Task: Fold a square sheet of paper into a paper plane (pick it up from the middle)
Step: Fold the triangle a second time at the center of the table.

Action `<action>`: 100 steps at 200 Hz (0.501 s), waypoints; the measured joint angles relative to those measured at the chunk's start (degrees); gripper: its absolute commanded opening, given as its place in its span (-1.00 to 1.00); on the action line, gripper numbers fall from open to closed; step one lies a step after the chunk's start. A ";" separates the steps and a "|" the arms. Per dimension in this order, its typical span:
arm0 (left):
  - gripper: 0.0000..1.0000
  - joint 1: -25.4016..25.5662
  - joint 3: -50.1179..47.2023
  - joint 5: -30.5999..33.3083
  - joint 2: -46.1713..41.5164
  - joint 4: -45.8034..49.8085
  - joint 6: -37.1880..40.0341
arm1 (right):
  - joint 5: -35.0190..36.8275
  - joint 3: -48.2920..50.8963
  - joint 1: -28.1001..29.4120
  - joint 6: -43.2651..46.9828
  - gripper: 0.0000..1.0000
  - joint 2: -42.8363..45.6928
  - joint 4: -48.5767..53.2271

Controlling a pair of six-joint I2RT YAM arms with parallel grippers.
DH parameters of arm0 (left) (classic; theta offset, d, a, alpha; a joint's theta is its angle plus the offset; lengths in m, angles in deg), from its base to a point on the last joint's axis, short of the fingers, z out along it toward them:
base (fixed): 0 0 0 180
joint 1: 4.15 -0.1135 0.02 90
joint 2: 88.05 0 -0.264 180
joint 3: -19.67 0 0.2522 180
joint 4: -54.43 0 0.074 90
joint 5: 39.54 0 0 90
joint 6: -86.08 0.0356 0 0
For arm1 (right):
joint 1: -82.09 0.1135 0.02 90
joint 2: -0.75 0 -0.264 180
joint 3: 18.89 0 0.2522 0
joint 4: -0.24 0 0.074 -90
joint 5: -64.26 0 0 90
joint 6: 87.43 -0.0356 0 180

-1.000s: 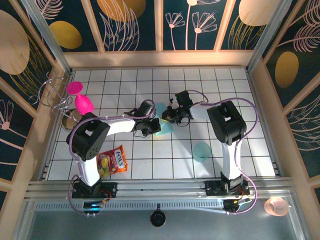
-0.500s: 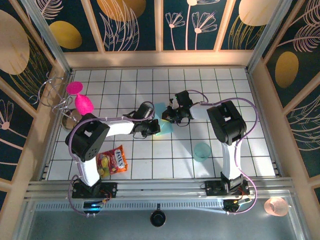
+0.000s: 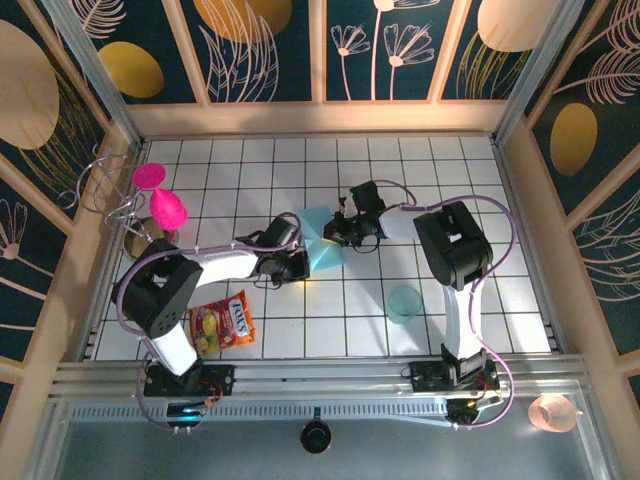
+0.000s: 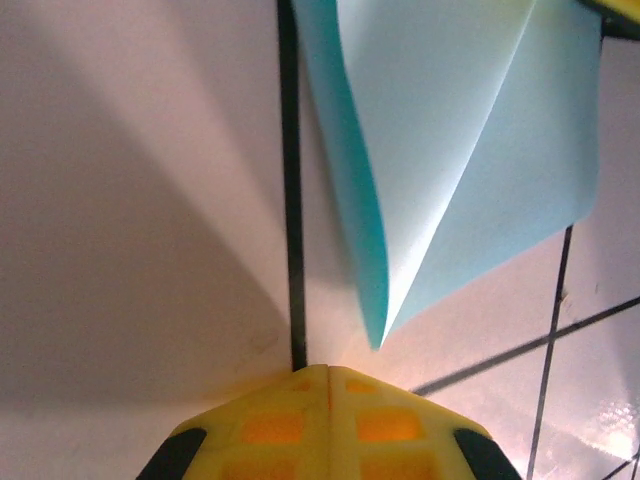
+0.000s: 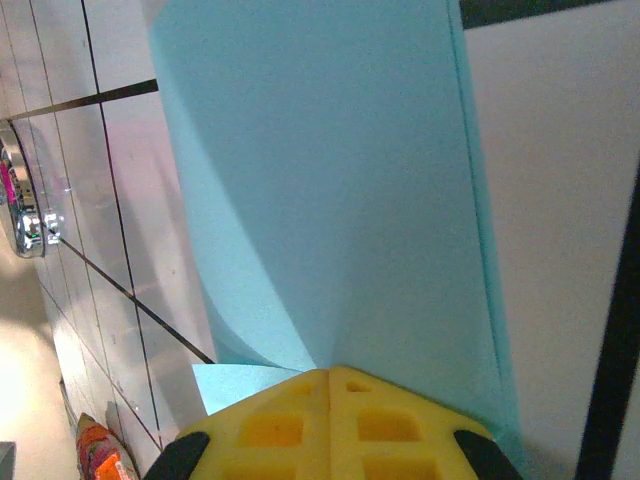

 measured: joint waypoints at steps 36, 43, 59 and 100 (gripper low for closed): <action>-1.00 0.00 1.79 0.15 -2.45 -0.98 -0.61 | -0.11 0.00 -0.02 -0.02 -0.98 0.00 -0.07; -1.00 0.00 2.75 0.24 -2.08 -1.42 -0.83 | -0.13 0.00 -0.02 -0.02 -0.98 0.00 -0.07; -1.00 0.00 5.03 0.63 -0.44 -2.10 -1.11 | -0.15 0.02 -0.02 -0.02 -0.98 0.00 -0.09; -1.00 0.00 7.48 1.84 5.22 -2.54 -2.12 | -0.35 0.02 -0.17 -0.02 -0.98 -0.04 -0.17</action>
